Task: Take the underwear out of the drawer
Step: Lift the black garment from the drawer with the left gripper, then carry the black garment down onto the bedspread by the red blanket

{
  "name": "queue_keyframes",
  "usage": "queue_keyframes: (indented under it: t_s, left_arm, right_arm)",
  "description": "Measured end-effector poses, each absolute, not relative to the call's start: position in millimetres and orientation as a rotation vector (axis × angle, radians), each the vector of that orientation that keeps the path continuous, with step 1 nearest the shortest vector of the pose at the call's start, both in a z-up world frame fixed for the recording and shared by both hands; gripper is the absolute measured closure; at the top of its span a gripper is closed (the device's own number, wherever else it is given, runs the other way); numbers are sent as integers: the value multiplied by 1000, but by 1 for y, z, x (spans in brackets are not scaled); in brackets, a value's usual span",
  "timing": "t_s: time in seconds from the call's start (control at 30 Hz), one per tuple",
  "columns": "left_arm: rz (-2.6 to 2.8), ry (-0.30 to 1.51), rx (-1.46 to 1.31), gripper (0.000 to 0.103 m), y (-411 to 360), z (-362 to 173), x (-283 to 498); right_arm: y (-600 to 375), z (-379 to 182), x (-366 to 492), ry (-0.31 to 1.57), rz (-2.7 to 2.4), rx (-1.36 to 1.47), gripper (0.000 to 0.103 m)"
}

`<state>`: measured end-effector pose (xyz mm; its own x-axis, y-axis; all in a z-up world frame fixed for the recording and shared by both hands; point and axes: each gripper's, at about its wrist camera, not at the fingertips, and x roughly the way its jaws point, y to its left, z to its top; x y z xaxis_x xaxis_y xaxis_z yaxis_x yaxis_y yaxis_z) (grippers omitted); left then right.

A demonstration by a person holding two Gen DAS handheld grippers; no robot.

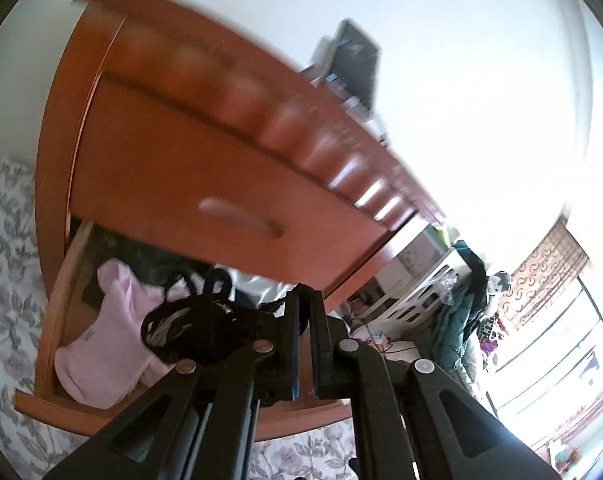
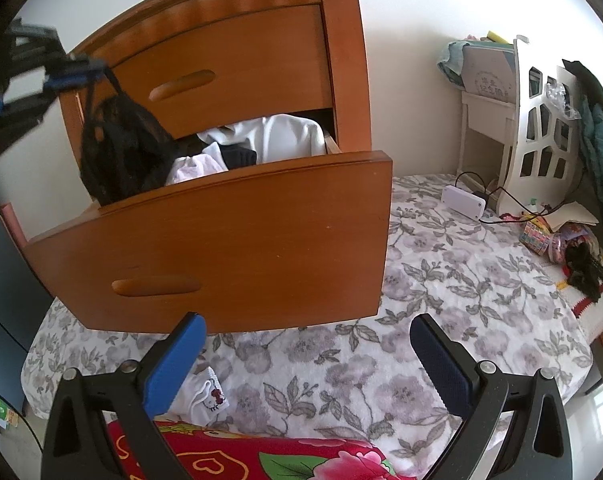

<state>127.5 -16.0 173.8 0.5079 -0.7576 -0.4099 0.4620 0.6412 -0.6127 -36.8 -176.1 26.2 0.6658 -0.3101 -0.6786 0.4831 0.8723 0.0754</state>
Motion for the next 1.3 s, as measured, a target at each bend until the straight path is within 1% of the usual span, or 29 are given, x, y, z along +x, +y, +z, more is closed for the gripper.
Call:
queue_keyframes:
  t_s: [0.37, 0.57, 0.83, 1.03, 1.3]
  left_arm:
    - [-861, 561, -431, 99, -11, 247, 80]
    - [-880, 513, -431, 99, -2, 266, 53]
    - [-860, 526, -427, 99, 24, 261, 31]
    - [-840, 503, -413, 99, 42, 252, 11]
    - [-815, 518, -396, 99, 49, 218, -5]
  right_arm:
    - [-176, 27, -38, 707, -460, 254, 0]
    - [-175, 29, -39, 704, -468, 248, 0]
    - [-172, 31, -40, 696, -477, 228, 0]
    - [-169, 31, -40, 700, -482, 207, 0]
    - [-165, 31, -38, 705, -483, 184, 0]
